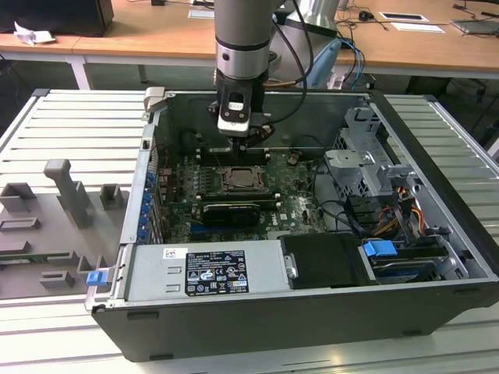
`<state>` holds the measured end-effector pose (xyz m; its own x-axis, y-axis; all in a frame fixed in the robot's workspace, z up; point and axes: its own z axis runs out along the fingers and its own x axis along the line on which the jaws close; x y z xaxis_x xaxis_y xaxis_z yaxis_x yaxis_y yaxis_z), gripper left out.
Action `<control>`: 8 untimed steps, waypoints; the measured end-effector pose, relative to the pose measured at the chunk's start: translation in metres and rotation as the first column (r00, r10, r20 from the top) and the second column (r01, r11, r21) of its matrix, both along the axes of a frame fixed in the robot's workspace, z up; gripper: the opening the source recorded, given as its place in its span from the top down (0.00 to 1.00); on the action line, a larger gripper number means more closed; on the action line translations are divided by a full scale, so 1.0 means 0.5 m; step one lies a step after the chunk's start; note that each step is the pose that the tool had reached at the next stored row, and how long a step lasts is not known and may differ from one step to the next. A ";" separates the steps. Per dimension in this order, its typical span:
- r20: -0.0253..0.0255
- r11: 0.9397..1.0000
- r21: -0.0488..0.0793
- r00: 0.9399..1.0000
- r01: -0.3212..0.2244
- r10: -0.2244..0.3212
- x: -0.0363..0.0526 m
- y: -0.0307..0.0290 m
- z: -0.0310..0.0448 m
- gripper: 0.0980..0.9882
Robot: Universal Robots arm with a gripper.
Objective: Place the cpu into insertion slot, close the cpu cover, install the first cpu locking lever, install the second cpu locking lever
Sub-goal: 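Install the first cpu locking lever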
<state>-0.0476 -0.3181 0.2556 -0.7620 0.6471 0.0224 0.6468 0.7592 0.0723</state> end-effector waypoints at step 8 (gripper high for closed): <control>0.000 0.997 0.000 0.997 -0.078 0.078 0.000 0.000 0.000 0.99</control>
